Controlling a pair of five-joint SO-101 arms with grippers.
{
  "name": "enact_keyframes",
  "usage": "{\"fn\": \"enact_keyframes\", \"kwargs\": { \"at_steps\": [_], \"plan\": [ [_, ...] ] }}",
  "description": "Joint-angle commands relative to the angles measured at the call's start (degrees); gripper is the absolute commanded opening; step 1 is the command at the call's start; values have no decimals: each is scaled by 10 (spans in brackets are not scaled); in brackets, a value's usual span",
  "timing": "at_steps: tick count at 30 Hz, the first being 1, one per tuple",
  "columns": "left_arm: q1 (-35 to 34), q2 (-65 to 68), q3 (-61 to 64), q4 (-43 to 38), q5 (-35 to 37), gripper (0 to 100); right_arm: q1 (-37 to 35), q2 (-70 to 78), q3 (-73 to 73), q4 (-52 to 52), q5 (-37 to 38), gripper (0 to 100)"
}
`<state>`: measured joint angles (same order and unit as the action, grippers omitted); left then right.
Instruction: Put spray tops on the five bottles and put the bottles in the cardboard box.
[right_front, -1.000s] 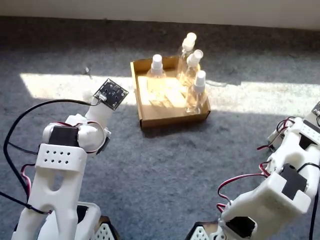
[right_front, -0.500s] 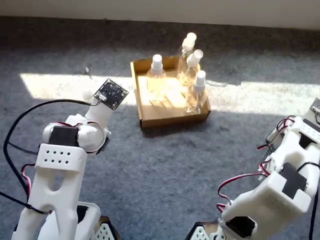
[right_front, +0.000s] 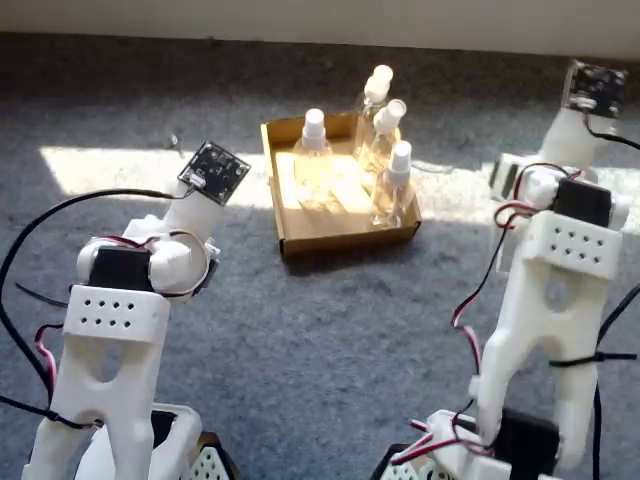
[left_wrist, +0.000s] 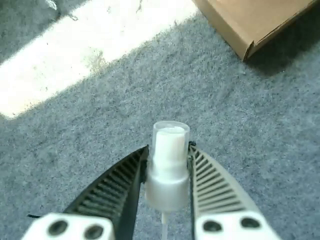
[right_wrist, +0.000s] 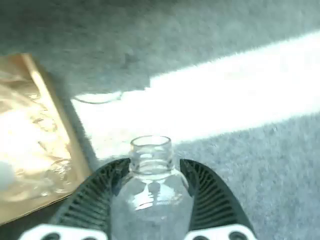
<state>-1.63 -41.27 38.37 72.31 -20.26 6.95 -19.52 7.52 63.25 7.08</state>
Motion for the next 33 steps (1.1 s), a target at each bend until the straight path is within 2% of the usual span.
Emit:
{"fn": "enact_keyframes", "kwargs": {
  "at_steps": [1,3,6,10,13,18,21,24,28,33],
  "plan": [
    [7,-14,-100,55,11,4,-128,-161,67,-3,113,4],
    [7,-14,-160,88,11,4,-195,-235,161,-41,190,4],
    [7,-14,-273,138,40,4,-256,-347,344,-160,272,4],
    [15,-12,-440,194,113,4,-308,-495,602,-376,276,4],
    [62,-12,-525,205,172,4,-349,-589,759,-458,274,4],
    [198,-14,-580,200,285,4,-372,-710,824,-461,193,4],
    [244,-14,-580,193,332,4,-375,-761,829,-416,128,4],
    [246,-14,-558,137,353,4,-376,-811,829,-375,68,4],
    [249,-14,-520,41,357,4,-380,-862,828,-336,51,4],
    [258,-10,-431,-108,383,4,-432,-853,826,-328,30,4]
  ]
}}
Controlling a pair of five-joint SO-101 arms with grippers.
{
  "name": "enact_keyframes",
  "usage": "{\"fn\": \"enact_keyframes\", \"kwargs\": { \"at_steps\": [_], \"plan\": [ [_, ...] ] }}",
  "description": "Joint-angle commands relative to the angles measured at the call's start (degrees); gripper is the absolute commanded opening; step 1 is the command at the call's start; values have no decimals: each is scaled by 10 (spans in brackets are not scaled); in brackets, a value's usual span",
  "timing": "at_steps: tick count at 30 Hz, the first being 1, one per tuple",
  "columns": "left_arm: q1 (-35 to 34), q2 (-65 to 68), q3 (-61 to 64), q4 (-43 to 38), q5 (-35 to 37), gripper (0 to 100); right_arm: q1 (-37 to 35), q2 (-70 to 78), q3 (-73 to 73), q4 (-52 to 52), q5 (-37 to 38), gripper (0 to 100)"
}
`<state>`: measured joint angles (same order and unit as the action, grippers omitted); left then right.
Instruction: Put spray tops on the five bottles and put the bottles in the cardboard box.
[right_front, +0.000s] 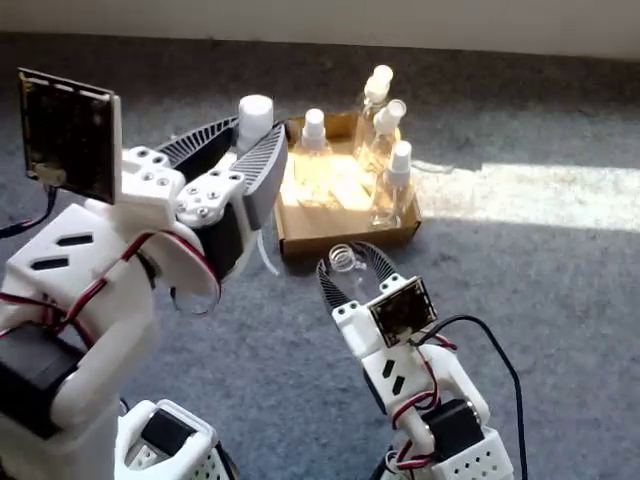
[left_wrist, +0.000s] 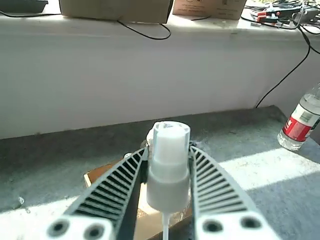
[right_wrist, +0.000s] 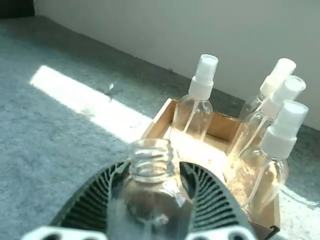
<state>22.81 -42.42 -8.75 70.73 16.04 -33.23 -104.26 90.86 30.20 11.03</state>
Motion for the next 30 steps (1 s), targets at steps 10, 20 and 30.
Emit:
{"fn": "enact_keyframes", "kwargs": {
  "at_steps": [10,20,30],
  "plan": [
    [36,-2,204,-210,21,4,-40,-7,-8,0,-12,4],
    [40,-2,258,-237,22,4,-38,-7,-9,0,-12,4],
    [94,-3,348,-234,24,4,-35,-7,-32,1,-13,4]
  ]
}}
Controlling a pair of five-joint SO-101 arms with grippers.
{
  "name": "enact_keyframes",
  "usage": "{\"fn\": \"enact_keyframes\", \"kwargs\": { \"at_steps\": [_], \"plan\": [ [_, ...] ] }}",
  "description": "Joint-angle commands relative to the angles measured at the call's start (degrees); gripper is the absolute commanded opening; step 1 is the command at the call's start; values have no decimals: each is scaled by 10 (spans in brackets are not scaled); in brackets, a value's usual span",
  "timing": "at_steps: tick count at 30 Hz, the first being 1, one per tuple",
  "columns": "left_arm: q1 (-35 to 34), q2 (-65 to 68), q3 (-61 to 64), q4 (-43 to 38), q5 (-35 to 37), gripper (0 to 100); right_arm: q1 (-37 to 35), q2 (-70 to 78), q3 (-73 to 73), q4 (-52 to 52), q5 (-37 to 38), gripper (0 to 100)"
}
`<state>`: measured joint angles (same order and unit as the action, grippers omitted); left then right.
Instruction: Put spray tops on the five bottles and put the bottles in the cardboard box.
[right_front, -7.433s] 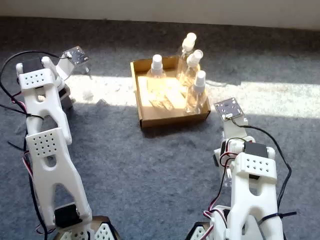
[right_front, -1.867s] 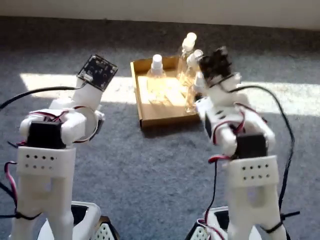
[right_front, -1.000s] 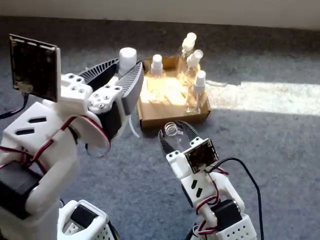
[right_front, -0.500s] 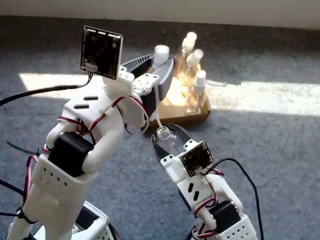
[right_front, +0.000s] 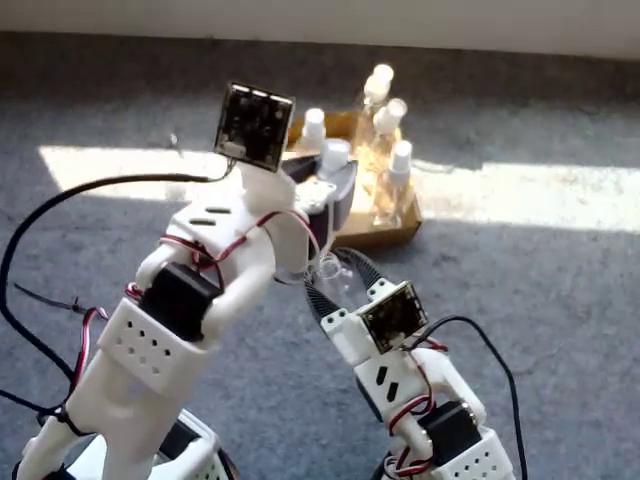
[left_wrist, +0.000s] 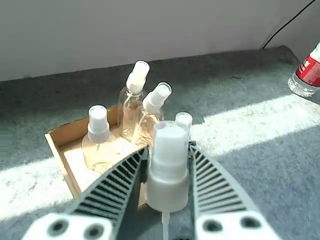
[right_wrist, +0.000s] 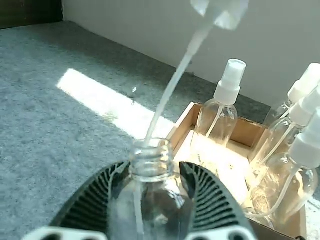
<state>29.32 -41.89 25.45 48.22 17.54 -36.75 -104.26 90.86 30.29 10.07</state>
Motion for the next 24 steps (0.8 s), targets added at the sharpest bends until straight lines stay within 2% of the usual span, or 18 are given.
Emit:
{"fn": "enact_keyframes", "kwargs": {
  "at_steps": [1,5,8,11,14,17,19,24],
  "plan": [
    [37,-8,11,-9,9,4,9,-7,-38,1,-4,4],
    [43,-41,24,20,8,4,73,-7,-46,1,-18,4],
    [47,-102,27,62,8,4,111,-7,-67,0,-90,4],
    [47,-150,60,64,4,4,109,-7,-80,1,-129,4],
    [48,-167,100,35,-11,4,72,-7,-79,1,-127,4],
    [56,-161,119,14,-52,4,30,-7,-79,1,-82,4],
    [57,-161,120,16,-56,4,24,-7,-80,2,-58,4],
    [56,-160,121,15,-57,4,22,-7,-79,2,-53,4]
  ]
}}
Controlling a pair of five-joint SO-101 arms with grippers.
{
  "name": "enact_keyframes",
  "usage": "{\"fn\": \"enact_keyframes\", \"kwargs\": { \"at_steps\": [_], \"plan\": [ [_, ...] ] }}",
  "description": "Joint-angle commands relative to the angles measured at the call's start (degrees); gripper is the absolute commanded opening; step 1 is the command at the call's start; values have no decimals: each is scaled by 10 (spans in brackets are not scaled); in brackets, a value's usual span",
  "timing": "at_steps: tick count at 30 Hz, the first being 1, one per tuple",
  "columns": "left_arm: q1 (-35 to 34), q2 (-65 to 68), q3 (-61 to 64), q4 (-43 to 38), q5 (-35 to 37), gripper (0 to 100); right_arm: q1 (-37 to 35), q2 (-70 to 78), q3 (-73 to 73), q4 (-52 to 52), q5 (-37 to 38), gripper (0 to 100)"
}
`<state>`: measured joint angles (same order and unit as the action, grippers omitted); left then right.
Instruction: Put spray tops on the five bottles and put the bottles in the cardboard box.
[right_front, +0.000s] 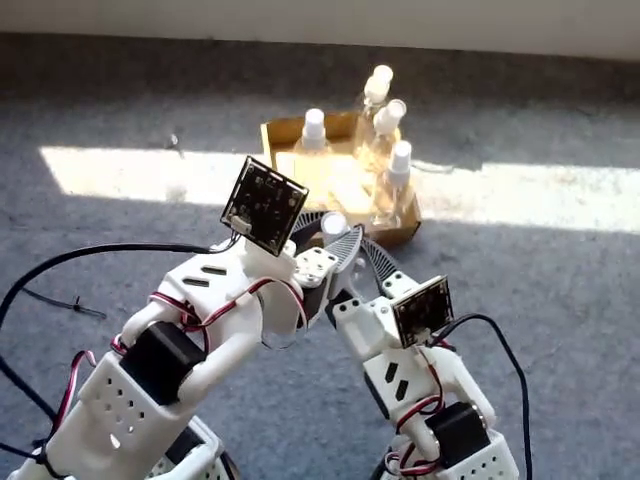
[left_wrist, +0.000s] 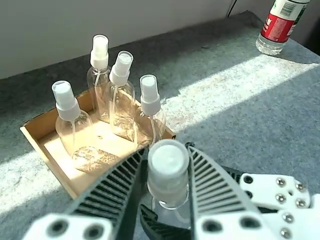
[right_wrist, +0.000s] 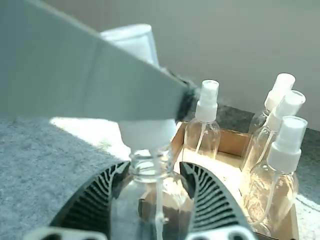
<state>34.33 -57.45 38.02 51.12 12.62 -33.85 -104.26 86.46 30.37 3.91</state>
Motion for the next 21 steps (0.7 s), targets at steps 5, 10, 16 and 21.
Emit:
{"fn": "enact_keyframes", "kwargs": {
  "at_steps": [5,10,16,21],
  "plan": [
    [10,-4,5,-13,-8,4,-7,-7,-35,1,6,4],
    [6,-4,23,-13,-7,5,-7,-7,-36,1,5,4],
    [9,-4,50,-12,-7,6,-4,-7,-39,1,9,4],
    [9,-8,45,6,-10,131,-4,-7,-39,1,9,4]
  ]
}}
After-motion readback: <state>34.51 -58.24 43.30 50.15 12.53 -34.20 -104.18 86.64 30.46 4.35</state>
